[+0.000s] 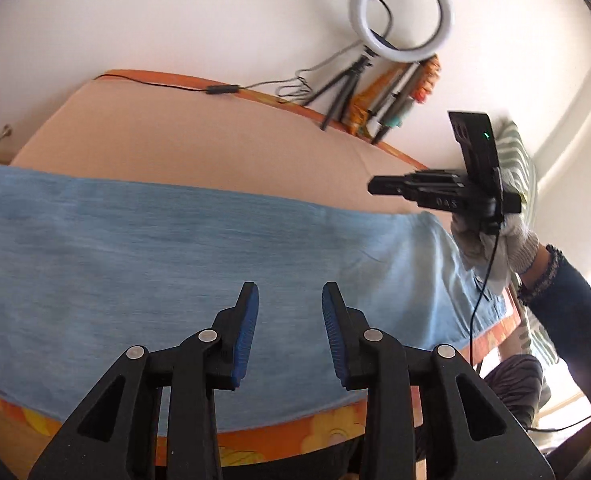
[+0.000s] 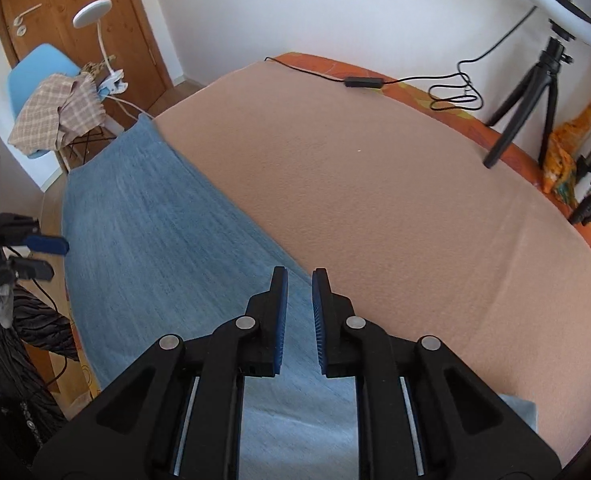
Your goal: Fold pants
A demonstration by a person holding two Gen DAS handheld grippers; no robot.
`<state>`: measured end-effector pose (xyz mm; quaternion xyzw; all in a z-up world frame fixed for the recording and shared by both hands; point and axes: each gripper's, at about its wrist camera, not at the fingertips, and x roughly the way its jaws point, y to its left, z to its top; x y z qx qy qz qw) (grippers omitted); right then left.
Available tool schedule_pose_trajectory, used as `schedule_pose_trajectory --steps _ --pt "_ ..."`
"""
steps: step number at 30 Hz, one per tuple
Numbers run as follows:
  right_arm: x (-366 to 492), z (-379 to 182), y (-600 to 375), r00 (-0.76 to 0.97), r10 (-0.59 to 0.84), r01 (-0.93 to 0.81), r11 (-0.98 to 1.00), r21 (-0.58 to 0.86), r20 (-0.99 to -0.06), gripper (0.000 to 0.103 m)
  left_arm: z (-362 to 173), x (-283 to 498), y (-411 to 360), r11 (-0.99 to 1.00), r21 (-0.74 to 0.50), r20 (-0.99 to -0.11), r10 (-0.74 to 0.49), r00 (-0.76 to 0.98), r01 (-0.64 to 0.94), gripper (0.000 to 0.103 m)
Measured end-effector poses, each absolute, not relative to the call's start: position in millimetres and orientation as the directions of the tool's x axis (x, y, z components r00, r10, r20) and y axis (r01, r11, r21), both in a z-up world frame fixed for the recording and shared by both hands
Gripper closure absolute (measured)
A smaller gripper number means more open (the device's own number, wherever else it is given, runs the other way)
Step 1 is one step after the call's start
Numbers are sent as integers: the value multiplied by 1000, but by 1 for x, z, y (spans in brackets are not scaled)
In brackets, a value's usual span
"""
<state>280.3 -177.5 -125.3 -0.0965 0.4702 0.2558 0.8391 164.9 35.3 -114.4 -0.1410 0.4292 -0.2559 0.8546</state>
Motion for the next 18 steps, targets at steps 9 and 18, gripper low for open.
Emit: schedule_pose_trajectory --steps 9,18 --pt "307 -169 -92 333 362 -645 761 70 -871 72 -166 163 179 862 -490 -724 -320 612 -129 72" --pt "324 -188 -55 289 315 -690 723 31 -904 72 -179 149 225 833 -489 -723 -219 655 -261 72"
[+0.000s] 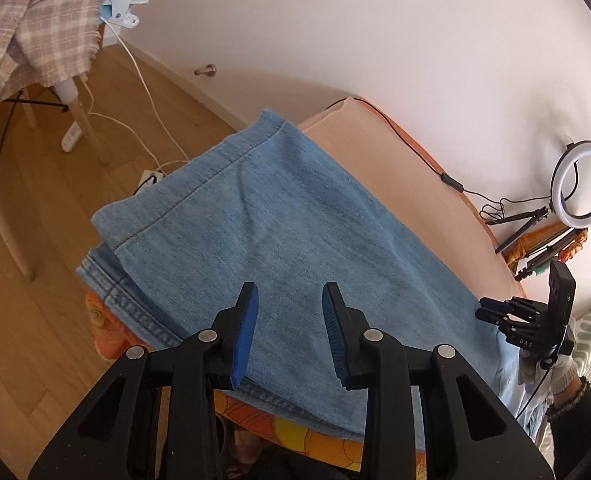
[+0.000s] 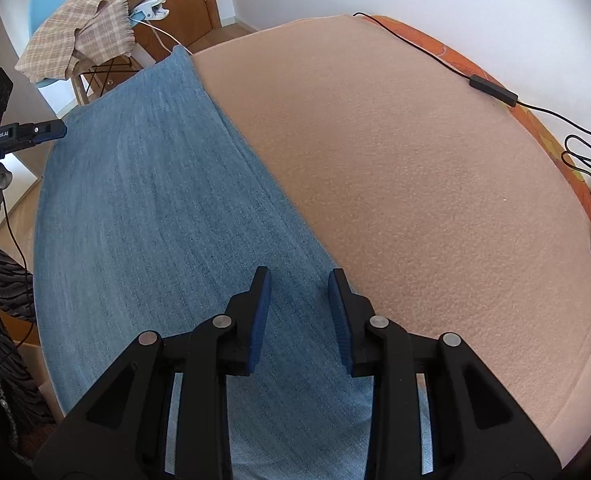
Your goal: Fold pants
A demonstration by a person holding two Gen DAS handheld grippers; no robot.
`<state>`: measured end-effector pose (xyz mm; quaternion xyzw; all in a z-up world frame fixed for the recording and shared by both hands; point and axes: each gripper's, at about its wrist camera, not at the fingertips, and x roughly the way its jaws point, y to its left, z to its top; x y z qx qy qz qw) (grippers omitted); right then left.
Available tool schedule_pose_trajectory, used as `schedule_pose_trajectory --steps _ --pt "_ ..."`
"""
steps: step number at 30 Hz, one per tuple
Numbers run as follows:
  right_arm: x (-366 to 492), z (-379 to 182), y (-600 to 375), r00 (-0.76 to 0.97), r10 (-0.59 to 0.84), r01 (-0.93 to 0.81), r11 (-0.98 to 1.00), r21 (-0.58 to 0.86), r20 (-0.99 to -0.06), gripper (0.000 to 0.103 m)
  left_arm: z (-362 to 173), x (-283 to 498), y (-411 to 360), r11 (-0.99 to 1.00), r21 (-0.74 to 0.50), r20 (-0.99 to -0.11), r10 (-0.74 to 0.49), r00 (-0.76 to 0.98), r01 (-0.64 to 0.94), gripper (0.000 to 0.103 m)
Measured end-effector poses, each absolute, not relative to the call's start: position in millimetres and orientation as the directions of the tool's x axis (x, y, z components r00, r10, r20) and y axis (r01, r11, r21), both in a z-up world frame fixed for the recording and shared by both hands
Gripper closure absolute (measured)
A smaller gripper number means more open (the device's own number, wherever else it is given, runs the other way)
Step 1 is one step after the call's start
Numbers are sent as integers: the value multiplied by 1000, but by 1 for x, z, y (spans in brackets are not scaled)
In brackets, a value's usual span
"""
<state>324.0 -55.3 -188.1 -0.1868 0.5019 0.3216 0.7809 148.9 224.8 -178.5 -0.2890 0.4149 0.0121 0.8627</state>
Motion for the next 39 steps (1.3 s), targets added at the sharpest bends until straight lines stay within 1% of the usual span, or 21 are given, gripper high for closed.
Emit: schedule_pose_trajectory --steps 1,4,5,8,10,13,16,19,20,23,24,25,26,32,34,37,39 --pt "324 -189 -54 286 308 -693 721 26 -907 73 -177 149 226 833 -488 -720 -216 659 -260 72" --pt "321 -189 -49 307 284 -695 719 -10 -908 93 -176 149 231 831 -486 -718 -204 665 -269 72" --pt "319 -188 -48 323 275 -697 717 -31 -905 97 -177 151 231 827 -491 -718 -205 665 -274 72" --pt "317 -185 -47 336 271 -701 712 -47 -902 100 -176 149 236 821 -496 -712 -198 674 -283 72" --pt "315 -182 -45 355 262 -703 707 -71 -897 100 -175 147 240 817 -498 -708 -190 680 -291 72" --pt "317 -182 -46 308 294 -725 688 -23 -905 100 -177 147 244 802 -517 -703 -198 683 -301 72" --pt "322 -181 -48 301 290 -721 692 -19 -908 99 -177 149 242 807 -512 -705 -200 680 -294 72" --pt "326 -183 -48 270 307 -728 686 16 -913 91 -177 152 238 812 -509 -709 -208 673 -285 72" --pt "327 -184 -47 259 314 -734 678 25 -913 85 -177 152 237 814 -507 -710 -208 673 -284 72" --pt "324 -191 -39 267 292 -751 660 -9 -919 80 -179 153 238 813 -507 -713 -208 670 -287 72" --pt "322 -190 -37 275 292 -754 657 -18 -916 82 -179 153 240 810 -508 -713 -204 670 -293 72" --pt "320 -190 -35 292 280 -754 656 -40 -915 95 -179 152 241 807 -509 -713 -200 672 -299 72" --pt "317 -189 -33 308 265 -755 652 -65 -914 96 -178 151 243 804 -510 -712 -195 675 -305 72" --pt "312 -170 -33 413 239 -730 664 -162 -879 99 -175 147 255 787 -520 -702 -173 691 -331 72" --pt "318 -173 -33 388 237 -732 667 -142 -891 99 -175 145 259 782 -522 -701 -165 694 -341 72" --pt "314 -184 -25 403 194 -737 648 -192 -895 98 -174 142 271 761 -540 -695 -162 700 -360 72" --pt "314 -183 -25 382 199 -726 668 -160 -903 95 -174 137 283 739 -553 -693 -151 705 -385 72"
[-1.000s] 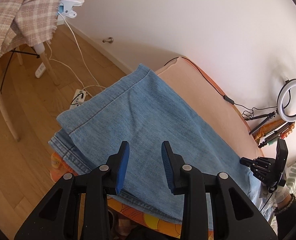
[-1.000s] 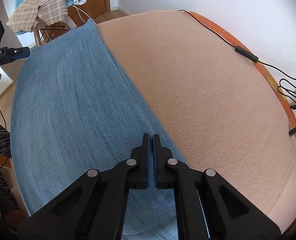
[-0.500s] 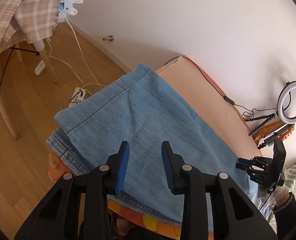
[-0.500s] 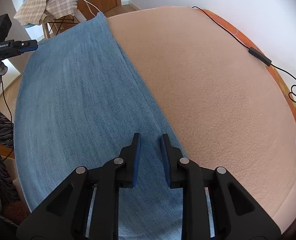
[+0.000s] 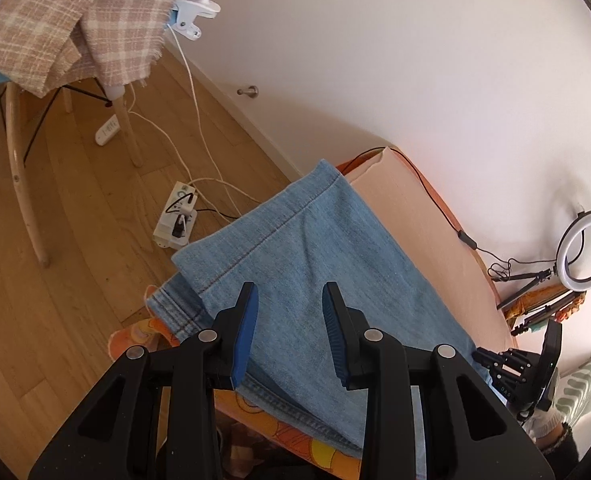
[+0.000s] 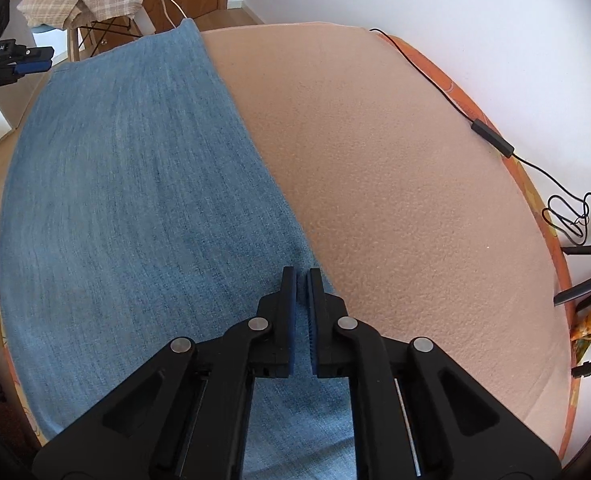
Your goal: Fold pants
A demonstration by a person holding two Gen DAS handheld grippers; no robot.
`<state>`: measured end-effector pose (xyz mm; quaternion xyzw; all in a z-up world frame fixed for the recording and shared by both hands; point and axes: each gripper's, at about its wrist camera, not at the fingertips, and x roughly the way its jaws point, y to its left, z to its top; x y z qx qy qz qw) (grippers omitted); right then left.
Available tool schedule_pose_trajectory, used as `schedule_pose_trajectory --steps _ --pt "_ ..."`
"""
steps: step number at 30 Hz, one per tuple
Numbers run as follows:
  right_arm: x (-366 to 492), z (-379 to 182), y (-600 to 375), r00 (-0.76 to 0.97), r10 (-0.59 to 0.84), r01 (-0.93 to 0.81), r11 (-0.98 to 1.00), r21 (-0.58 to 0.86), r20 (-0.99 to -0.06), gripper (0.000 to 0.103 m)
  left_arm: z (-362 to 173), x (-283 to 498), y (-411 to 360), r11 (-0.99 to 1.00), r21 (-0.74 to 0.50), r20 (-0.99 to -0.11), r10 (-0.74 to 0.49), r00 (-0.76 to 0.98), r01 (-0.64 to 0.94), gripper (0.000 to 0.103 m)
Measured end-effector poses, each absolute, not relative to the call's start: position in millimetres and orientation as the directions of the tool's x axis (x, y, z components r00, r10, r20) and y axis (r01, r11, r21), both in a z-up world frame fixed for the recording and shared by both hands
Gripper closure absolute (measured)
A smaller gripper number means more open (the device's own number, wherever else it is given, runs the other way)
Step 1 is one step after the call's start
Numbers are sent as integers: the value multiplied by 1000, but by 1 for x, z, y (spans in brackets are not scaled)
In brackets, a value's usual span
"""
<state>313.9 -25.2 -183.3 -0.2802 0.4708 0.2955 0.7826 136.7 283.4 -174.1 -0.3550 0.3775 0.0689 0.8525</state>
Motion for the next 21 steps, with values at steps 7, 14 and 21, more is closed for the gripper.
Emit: schedule_pose_trajectory --steps 7,14,21 --pt "283 -141 -50 435 313 -642 765 -47 -844 76 -175 123 328 646 -628 -687 -199 699 -433 56" --pt "224 -123 -48 447 447 -628 774 85 -774 64 -204 110 333 566 -682 -682 -263 682 -463 56" --pt "178 -141 31 329 493 -765 639 78 -805 64 -192 137 317 658 -622 -701 -228 676 -424 56"
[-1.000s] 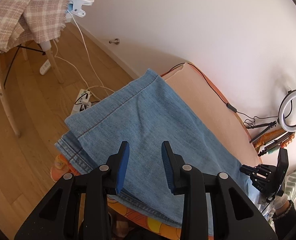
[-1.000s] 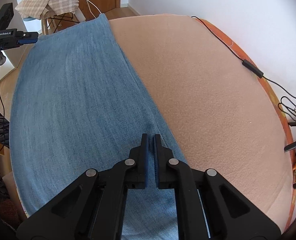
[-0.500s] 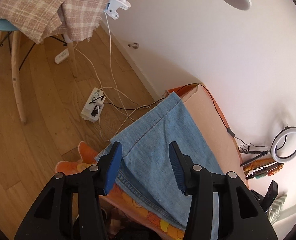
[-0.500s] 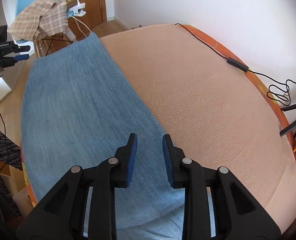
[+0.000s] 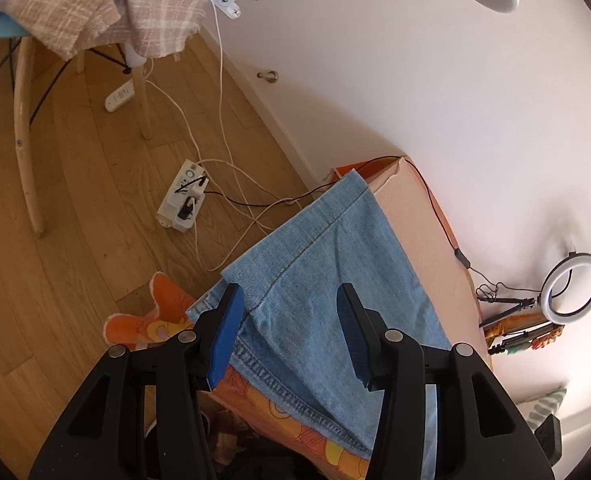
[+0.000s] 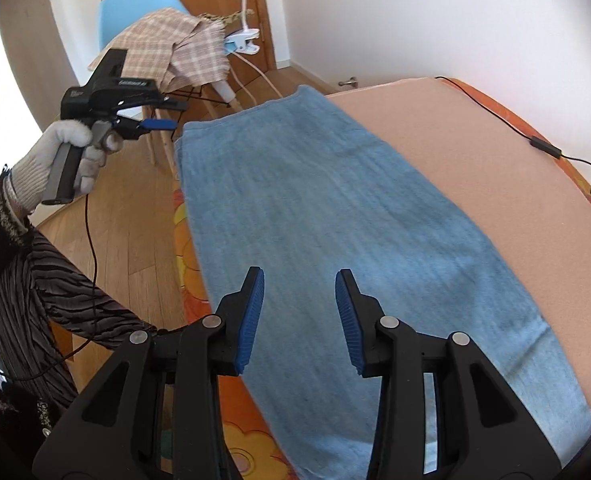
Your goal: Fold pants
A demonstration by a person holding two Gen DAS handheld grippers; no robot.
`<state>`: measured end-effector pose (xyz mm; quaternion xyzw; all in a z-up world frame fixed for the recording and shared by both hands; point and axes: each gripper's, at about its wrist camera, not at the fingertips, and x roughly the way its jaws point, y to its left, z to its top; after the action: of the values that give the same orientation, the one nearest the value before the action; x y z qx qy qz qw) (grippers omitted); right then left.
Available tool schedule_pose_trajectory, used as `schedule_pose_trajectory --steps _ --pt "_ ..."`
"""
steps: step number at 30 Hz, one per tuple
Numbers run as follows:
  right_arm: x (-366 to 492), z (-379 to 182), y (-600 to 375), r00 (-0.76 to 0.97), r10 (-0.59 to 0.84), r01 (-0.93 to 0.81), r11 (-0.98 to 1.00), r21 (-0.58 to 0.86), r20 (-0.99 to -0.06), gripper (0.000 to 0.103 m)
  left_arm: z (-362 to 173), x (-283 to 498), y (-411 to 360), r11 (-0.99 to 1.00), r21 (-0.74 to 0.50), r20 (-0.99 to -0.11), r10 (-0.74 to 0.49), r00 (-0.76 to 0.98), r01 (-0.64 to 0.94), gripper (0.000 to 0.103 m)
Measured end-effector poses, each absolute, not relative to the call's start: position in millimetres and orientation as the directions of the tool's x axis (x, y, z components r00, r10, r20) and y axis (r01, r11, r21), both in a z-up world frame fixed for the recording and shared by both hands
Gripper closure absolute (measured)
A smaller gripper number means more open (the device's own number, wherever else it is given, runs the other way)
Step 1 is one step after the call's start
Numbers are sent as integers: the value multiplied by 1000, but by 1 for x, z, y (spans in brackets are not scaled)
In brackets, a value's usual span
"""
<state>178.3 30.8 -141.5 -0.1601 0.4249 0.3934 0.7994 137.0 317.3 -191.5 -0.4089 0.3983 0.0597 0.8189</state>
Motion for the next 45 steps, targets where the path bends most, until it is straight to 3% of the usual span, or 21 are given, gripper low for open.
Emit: schedule_pose_trajectory --steps 6,11,15,16,17,19,21,32,37,39,40,45 --pt "156 -159 91 282 498 -830 555 53 -820 64 -205 139 316 669 -562 -751 -166 639 -486 56" --pt "151 -173 128 261 475 -859 512 22 -840 64 -210 142 320 657 -583 -735 -174 655 -479 61" --pt "152 -181 145 268 451 -864 504 -5 -851 64 -208 147 315 686 -594 -703 -190 685 -420 96" --pt "152 -182 147 271 443 -865 502 -14 -855 67 -210 148 314 688 -595 -702 -194 685 -415 96" --pt "152 -184 149 273 434 -867 498 -24 -859 80 -211 148 314 687 -597 -700 -195 687 -414 96" --pt "153 -187 153 255 419 -876 483 -24 -872 96 -208 146 314 691 -599 -691 -189 698 -405 97" --pt "152 -186 153 260 423 -878 477 -30 -868 99 -205 142 314 704 -586 -688 -171 705 -401 97" --pt "152 -190 149 229 446 -892 453 -3 -866 100 -219 120 325 682 -578 -707 -145 692 -448 96" --pt "151 -183 146 246 457 -881 474 0 -855 99 -215 107 333 618 -614 -702 -143 697 -491 85" --pt "150 -177 141 248 480 -873 487 21 -841 99 -218 102 338 583 -633 -704 -159 692 -510 69" --pt "148 -173 137 245 495 -871 490 35 -833 99 -221 99 340 551 -652 -698 -168 696 -521 66" --pt "140 -163 131 268 511 -871 491 21 -817 99 -247 102 347 428 -707 -692 -255 676 -563 64"
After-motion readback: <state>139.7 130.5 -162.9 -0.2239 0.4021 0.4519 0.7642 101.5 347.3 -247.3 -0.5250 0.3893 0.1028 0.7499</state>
